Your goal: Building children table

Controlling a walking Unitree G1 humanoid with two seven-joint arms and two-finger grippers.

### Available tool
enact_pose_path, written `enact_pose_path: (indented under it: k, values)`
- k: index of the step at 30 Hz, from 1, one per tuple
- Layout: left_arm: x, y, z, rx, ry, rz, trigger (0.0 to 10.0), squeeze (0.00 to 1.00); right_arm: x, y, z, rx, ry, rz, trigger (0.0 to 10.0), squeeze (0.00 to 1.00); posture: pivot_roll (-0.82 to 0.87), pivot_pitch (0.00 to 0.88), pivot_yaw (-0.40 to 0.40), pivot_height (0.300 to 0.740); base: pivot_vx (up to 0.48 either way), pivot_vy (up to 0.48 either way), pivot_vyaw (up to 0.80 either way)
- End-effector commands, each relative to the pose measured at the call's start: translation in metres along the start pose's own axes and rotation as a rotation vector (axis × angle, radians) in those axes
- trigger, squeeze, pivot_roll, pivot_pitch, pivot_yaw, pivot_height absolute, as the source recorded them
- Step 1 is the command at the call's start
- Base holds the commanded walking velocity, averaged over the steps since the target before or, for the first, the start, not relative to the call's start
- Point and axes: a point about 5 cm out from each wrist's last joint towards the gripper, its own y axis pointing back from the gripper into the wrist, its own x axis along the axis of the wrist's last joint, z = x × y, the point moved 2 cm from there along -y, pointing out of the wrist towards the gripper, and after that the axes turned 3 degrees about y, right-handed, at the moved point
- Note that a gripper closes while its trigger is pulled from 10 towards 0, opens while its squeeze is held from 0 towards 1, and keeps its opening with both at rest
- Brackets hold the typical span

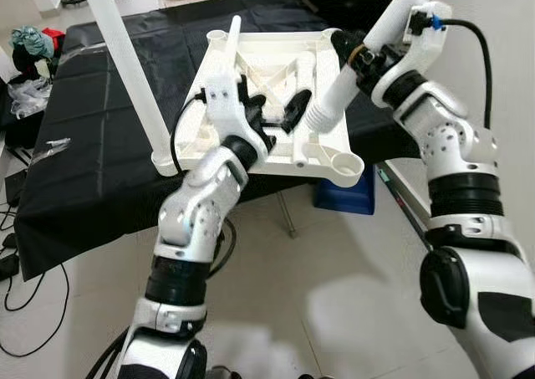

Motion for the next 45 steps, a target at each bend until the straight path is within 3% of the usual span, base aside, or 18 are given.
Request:
enact_pose_path:
  k: [1,5,7,12,18,23,34,40,42,45]
  values:
    - [0.001,0.006,-0.001,0.011,-0.053,0.002,10.0,0.00,0.004,0.002,-0.005,-0.010,0.055,0.036,10.0,0.00,0.09,0.135,-0.012,0.740,0.000,0.000,0.00]
    - [-0.009,0.020,-0.004,0.046,-0.109,-0.018,10.0,0.00,0.009,0.016,-0.013,-0.052,0.152,0.117,10.0,0.00,0.09,0.127,-0.017,0.740,0.000,0.000,0.00]
    - [-0.009,0.020,-0.004,0.046,-0.109,-0.018,10.0,0.00,0.009,0.016,-0.013,-0.052,0.152,0.117,10.0,0.00,0.09,0.127,-0.017,0.740,0.000,0.000,0.00]
    - [-0.021,0.035,-0.008,0.100,-0.126,-0.048,10.0,0.00,0.001,0.038,-0.032,-0.051,0.174,0.156,10.0,0.00,0.09,0.118,-0.020,0.740,0.000,0.000,0.00]
    - [-0.032,0.048,-0.004,0.094,-0.171,-0.084,10.0,0.00,-0.008,0.046,-0.036,-0.070,0.179,0.136,10.0,0.00,0.09,0.113,-0.029,0.740,0.000,-0.133,0.66]
    - [-0.035,0.050,-0.005,0.097,-0.178,-0.094,10.0,0.00,-0.012,0.049,-0.038,-0.075,0.163,0.122,10.0,0.00,0.09,0.108,-0.027,0.740,0.000,-0.462,0.73]
    - [-0.039,0.055,-0.009,0.120,-0.161,-0.113,10.0,0.00,-0.025,0.058,-0.031,-0.113,0.140,0.056,10.0,0.00,0.08,0.090,-0.032,0.740,0.076,-0.426,0.00]
    - [-0.042,0.058,-0.016,0.172,-0.127,-0.127,10.0,0.00,-0.031,0.064,-0.025,-0.126,0.144,0.037,10.0,0.00,0.09,0.087,-0.031,0.740,0.094,-0.042,0.00]
    - [-0.043,0.061,-0.017,0.179,-0.140,-0.125,10.0,0.00,-0.031,0.069,-0.024,-0.134,0.158,0.050,10.0,0.00,0.09,0.085,-0.027,0.740,0.000,0.000,0.00]
    - [-0.053,0.083,-0.015,0.182,-0.198,-0.150,10.0,0.00,-0.038,0.097,-0.027,-0.124,0.230,0.060,10.0,0.00,0.09,0.084,-0.024,0.740,0.000,0.000,0.00]
